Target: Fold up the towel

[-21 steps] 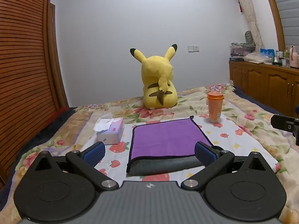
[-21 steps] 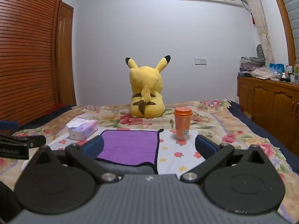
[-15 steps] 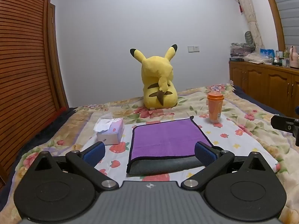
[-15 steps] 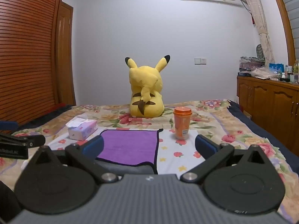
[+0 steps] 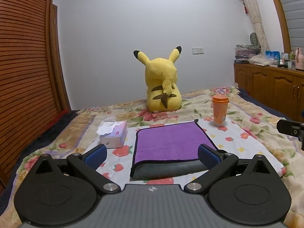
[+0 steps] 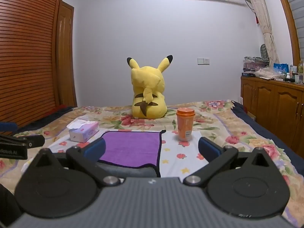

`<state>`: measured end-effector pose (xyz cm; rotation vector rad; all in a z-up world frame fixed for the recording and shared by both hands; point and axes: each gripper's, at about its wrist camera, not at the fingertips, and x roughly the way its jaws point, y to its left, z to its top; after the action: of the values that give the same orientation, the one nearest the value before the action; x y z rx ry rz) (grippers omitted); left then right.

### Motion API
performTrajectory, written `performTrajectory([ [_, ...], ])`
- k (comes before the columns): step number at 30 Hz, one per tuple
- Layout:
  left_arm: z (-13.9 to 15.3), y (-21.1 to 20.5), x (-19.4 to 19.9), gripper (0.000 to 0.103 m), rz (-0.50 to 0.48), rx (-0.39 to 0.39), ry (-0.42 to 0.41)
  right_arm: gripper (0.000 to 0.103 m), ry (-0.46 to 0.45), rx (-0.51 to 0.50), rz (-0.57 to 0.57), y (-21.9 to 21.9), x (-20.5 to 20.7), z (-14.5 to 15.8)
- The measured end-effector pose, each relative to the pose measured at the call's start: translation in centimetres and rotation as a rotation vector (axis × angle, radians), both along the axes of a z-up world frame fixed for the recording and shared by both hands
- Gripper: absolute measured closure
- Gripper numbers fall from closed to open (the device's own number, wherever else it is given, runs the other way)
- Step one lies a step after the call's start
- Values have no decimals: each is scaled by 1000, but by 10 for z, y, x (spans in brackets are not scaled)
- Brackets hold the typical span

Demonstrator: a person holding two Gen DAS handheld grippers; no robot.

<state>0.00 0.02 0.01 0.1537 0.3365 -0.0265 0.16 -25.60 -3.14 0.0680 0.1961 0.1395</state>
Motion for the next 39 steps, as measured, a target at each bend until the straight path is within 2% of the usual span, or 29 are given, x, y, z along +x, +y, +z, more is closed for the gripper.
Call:
performTrajectory([
  [35, 3, 4, 3, 0, 0, 6, 0, 0, 3, -6, -3, -2, 1, -1],
  [39, -5, 5, 8, 0, 0, 3, 5, 0, 4, -6, -4, -3, 0, -1],
])
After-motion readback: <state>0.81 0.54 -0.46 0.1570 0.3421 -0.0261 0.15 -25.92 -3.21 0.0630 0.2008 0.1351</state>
